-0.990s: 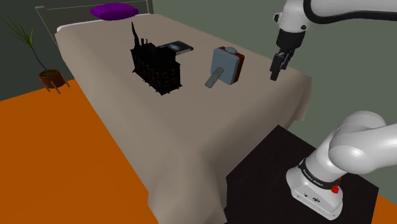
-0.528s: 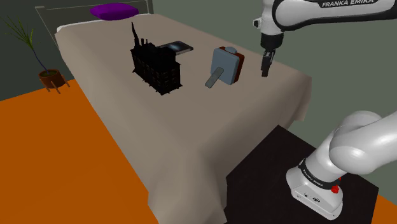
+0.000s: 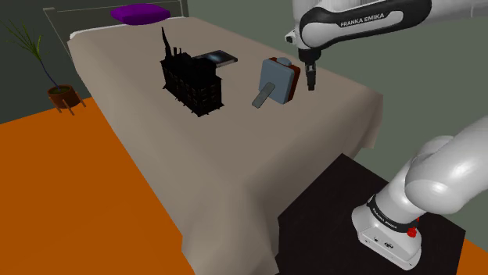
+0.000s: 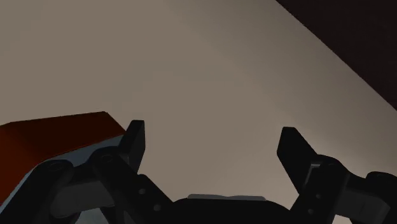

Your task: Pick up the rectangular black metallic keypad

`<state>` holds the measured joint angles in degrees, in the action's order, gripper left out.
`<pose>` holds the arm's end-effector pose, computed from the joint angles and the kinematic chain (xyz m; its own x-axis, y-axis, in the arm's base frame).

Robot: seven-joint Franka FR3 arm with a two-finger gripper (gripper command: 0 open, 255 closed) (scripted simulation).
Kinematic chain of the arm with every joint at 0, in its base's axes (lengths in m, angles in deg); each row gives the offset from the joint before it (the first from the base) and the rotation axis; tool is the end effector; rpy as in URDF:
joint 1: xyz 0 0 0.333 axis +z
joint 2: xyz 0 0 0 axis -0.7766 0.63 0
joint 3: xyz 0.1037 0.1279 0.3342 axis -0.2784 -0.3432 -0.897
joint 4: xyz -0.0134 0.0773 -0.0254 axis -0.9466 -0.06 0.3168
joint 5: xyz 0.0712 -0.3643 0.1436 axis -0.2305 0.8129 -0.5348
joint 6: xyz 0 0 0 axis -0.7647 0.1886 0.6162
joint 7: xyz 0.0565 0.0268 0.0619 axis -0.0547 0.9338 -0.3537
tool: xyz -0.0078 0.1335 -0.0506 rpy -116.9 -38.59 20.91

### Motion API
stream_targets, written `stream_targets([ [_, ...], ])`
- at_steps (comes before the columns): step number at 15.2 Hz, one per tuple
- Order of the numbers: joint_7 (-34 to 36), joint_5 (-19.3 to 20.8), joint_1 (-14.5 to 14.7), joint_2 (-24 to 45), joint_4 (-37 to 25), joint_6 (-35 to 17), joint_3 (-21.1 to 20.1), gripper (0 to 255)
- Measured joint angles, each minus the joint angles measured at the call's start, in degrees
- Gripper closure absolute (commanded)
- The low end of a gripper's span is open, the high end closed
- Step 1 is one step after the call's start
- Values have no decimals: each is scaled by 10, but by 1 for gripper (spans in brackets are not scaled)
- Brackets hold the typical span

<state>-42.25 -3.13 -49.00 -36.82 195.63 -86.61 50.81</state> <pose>0.4743 -0.0721 0.5094 0.7607 0.5693 -0.3119 0.6363 -0.7490 0.1848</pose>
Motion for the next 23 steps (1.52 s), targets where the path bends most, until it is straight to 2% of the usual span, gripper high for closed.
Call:
stream_targets([
  [10,-150,93,9,211,-143,-68,-6,0],
  [19,-268,177,27,392,-295,-105,-19,0],
  [23,-270,190,28,420,-304,-124,-18,0],
])
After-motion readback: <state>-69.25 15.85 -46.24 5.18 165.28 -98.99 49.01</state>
